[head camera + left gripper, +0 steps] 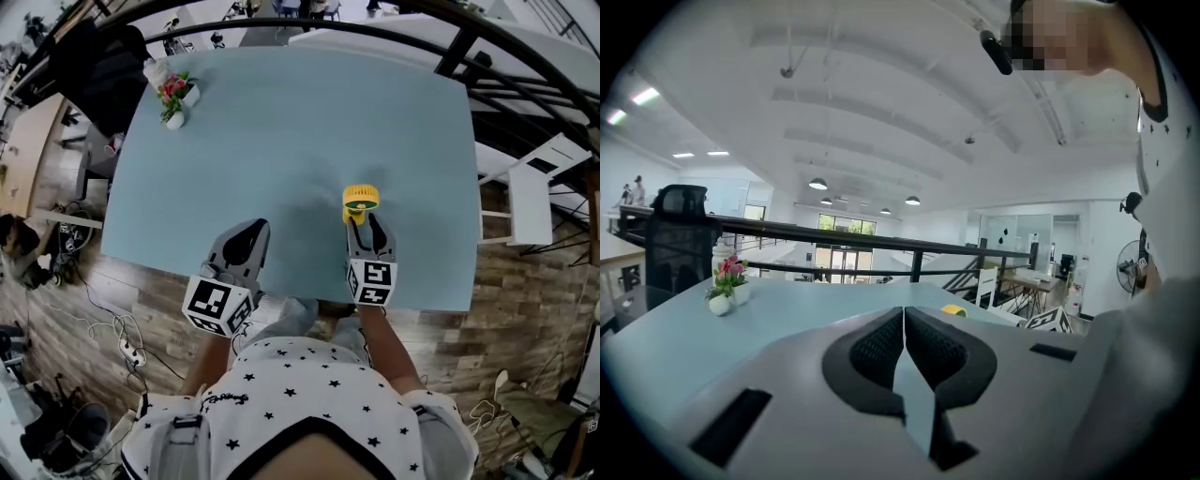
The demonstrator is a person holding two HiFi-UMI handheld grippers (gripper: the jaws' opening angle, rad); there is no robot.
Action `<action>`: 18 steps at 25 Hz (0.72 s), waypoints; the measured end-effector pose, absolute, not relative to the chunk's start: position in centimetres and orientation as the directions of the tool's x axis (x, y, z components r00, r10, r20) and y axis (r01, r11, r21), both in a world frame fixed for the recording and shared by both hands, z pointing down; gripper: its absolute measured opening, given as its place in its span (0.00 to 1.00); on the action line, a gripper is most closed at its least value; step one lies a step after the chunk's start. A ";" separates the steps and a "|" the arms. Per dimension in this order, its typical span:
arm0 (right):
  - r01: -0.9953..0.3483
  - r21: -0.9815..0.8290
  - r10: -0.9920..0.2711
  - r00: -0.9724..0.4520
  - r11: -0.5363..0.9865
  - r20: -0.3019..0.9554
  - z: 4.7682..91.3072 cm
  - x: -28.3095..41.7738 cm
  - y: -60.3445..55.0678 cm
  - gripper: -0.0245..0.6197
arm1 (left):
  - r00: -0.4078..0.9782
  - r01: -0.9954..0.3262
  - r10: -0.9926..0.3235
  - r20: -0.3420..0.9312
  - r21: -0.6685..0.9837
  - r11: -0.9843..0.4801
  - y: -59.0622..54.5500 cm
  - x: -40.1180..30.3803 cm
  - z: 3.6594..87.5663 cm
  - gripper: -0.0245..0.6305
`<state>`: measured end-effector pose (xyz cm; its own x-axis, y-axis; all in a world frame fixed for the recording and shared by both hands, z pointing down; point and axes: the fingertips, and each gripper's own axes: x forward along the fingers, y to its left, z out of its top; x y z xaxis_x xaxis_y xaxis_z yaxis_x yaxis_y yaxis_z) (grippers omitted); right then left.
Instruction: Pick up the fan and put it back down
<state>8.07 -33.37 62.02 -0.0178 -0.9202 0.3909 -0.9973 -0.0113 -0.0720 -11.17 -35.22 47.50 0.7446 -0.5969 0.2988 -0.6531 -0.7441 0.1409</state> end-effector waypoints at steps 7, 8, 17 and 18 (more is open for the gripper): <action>-0.996 -0.044 -0.909 0.050 -0.075 0.413 63.4 7.9 -34.9 0.33 | 0.771 -0.616 -0.558 0.306 0.138 -0.776 -36.8 -11.9 47.8 0.08; -0.996 -0.037 -0.908 0.059 -0.081 0.415 63.6 7.9 -35.2 0.33 | 0.774 -0.612 -0.554 0.307 0.136 -0.779 -37.0 -12.0 47.8 0.08; -0.990 0.001 -0.896 0.127 -0.140 0.425 64.4 8.8 -36.5 0.33 | 0.758 -0.627 -0.571 0.315 0.111 -0.771 -38.4 -14.3 47.4 0.08; -0.989 0.004 -0.896 0.134 -0.146 0.423 64.4 9.0 -36.6 0.33 | 0.756 -0.630 -0.573 0.317 0.111 -0.769 -38.5 -14.5 47.4 0.08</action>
